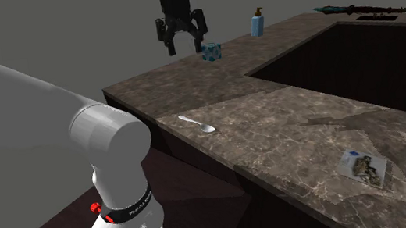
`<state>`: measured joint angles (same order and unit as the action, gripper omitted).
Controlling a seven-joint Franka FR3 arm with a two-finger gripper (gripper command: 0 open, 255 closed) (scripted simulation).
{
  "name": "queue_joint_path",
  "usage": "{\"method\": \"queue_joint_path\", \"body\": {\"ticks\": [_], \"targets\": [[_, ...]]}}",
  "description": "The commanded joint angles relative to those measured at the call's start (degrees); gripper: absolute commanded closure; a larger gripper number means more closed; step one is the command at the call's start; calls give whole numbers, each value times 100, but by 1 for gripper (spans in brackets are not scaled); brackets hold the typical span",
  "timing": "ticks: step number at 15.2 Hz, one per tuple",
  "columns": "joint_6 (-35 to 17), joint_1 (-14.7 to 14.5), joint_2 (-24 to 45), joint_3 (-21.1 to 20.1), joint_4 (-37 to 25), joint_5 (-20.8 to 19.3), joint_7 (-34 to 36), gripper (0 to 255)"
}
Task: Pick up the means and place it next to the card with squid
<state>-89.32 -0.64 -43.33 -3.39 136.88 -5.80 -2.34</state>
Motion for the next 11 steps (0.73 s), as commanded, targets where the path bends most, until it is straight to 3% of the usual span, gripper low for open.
{"method": "queue_joint_path", "body": {"ticks": [1, 11], "targets": [[0, 0, 0, 0, 0, 0, 0, 0], [-1674, 133, 1147, -39, 1031, 10, 478, 0]]}}
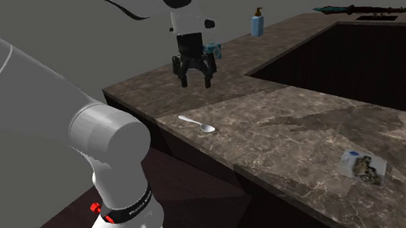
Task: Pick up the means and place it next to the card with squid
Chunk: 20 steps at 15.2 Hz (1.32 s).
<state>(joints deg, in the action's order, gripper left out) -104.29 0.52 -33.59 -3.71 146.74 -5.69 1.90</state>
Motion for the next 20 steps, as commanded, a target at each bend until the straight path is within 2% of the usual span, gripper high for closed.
{"method": "queue_joint_path", "body": {"ticks": [1, 10, 17, 20], "targets": [[-354, 32, 333, -11, 112, -6, 103, 0], [-1881, 186, 2010, -37, 394, -119, 551, 0], [-2525, 243, 2338, -9, 711, -239, 619, 0], [-2579, 249, 2370, -7, 734, -251, 626, 0]]}}
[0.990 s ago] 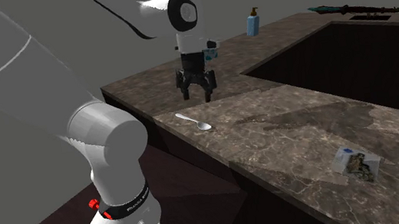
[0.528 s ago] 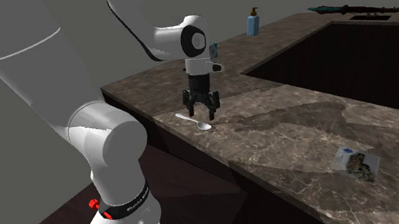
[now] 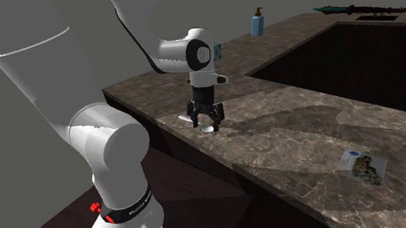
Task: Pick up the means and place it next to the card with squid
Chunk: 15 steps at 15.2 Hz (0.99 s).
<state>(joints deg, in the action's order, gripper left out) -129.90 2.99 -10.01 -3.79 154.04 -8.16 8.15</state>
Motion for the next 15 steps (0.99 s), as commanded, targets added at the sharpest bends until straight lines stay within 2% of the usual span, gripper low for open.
{"method": "queue_joint_path", "body": {"ticks": [1, 5, 6, 15], "targets": [[-18, 2, 12, 1, 3, -4, 2, 0], [-16, 2, 11, 1, 3, -4, 2, 0], [-16, 2, 11, 1, 3, -4, 2, 255], [-18, 2, 12, 1, 3, -4, 2, 255]]}}
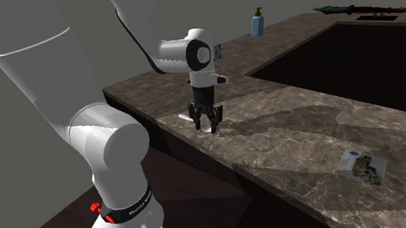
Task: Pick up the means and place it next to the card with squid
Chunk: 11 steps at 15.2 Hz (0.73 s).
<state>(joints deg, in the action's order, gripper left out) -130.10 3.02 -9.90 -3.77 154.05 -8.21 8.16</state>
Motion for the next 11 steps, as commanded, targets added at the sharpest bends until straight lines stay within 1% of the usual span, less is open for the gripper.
{"method": "queue_joint_path", "body": {"ticks": [1, 11], "targets": [[97, -7, -77, 0, -15, 20, -20, 255], [1034, -50, -757, 14, -283, 155, -186, 255]]}}
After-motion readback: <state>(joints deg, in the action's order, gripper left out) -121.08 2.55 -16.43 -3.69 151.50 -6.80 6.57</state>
